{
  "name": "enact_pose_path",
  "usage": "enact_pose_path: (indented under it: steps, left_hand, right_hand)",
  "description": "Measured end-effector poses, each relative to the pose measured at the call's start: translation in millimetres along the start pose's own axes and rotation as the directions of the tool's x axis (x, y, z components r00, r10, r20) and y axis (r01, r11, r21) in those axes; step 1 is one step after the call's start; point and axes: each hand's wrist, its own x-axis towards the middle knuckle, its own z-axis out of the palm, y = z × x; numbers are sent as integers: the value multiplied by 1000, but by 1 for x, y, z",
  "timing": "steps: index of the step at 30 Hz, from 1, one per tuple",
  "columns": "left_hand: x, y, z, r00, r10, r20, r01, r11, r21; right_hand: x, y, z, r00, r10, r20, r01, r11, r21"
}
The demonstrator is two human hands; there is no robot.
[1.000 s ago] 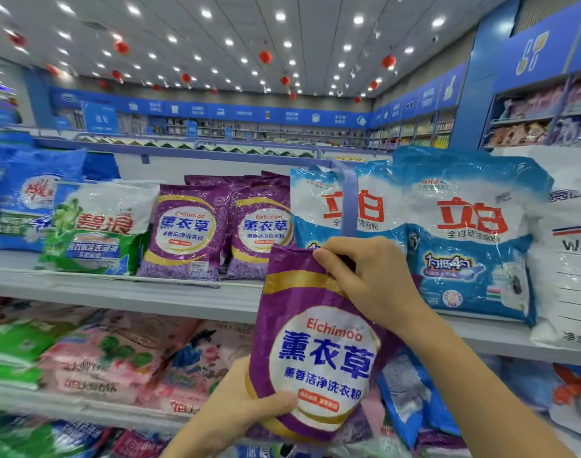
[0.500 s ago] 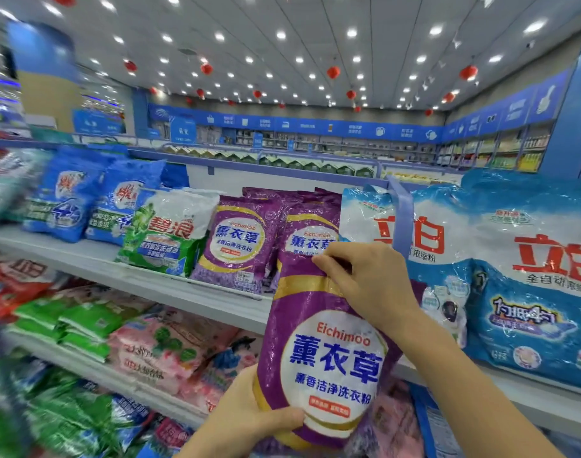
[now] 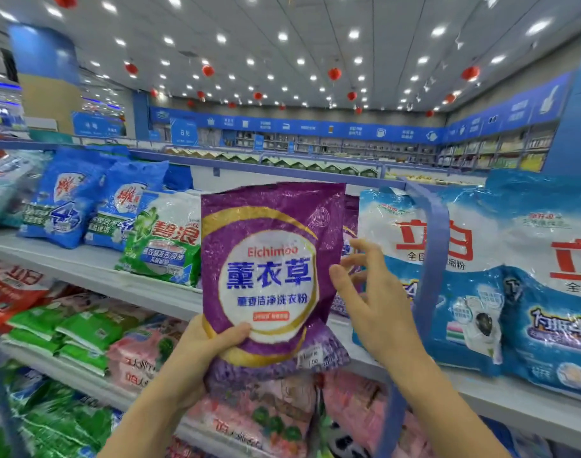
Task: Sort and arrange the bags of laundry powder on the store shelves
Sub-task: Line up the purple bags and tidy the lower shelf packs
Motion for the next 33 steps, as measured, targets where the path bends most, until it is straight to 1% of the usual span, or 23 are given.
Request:
enact_pose_path:
  steps: [2,4,5,8,10,12,13,14,15,16,17,18,19,20,21,22,23,25,26,28,30,32,33]
  left_hand:
    - [21,4,-7,1000,-5,14,5,1000,-8]
    - [42,7,-15,1000,-11,25,11,1000,-17]
    - [51,9,-19,998,-21,51,22,1000,-14]
    - [74,13,-30,979,-57,195,50,998,36]
    - [88,17,-33,966,-87,243,71,995,73]
    - [105,24,-33,971,-117,206,112,993,36]
    - [114,32,-33,983,-95,159,88,995,54]
    - [124,43,-33,996,-15,91,3,991,131]
    - [134,58,-32,991,135,24,-136,957,256]
    - [143,75,-29,948,319,4,-294,867,403]
    - [152,92,-23,873,485,54,-436,726,532]
    - [162,107,-13,795,585,161,-544,571,615]
    - [172,119,0,747,598,291,-609,437,662]
    - [180,128,15,741,531,410,-636,361,682]
    - [187,135,30,753,428,499,-644,327,691]
    - [191,138,43,761,324,561,-647,323,691]
    - [196,137,52,756,260,601,-654,343,674]
    - [204,132,60,719,259,645,-689,386,613]
    - [206,131,62,704,264,659,-703,392,594]
    - [208,130,65,685,269,677,-719,401,568]
    - [207,135,71,661,285,694,-740,401,540]
    - [207,140,81,640,300,707,-764,347,545]
    - [208,143,86,633,307,711,-773,291,563]
  right_hand:
    - [5,1,17,991,107,79,-114,990,89]
    - [11,1,31,986,139,92,-156,966,204]
    - [16,0,37,986,152,69,-164,956,241]
    - [34,-4,50,967,233,-107,-184,921,342]
    - [47,-3,57,945,276,-176,-192,903,384]
    - [56,-2,64,923,306,-232,-198,896,397]
    - [60,-3,67,917,303,-262,-190,905,380]
    - [63,-4,70,914,285,-288,-177,920,349]
    - [66,-6,72,916,261,-304,-166,937,306]
    - [69,-9,74,921,240,-305,-162,952,260]
    - [71,-12,76,924,235,-303,-169,958,230]
    - [73,-13,76,921,243,-304,-179,958,224]
    - [74,-14,76,916,252,-311,-183,954,236]
    - [76,-15,75,910,267,-318,-185,946,264]
    - [76,-15,75,902,286,-323,-193,937,292]
    - [76,-16,76,897,300,-326,-200,931,306]
    - [75,-16,76,894,304,-330,-200,929,312]
    - [72,-14,72,897,308,-318,-205,925,319]
    - [69,-13,69,903,320,-286,-220,917,332]
    - [59,-7,62,925,337,-174,-264,901,345]
    - [47,-2,57,943,328,-57,-296,905,305]
    - [40,5,55,941,337,-26,-319,912,258]
    - [38,8,55,939,343,-35,-326,916,233]
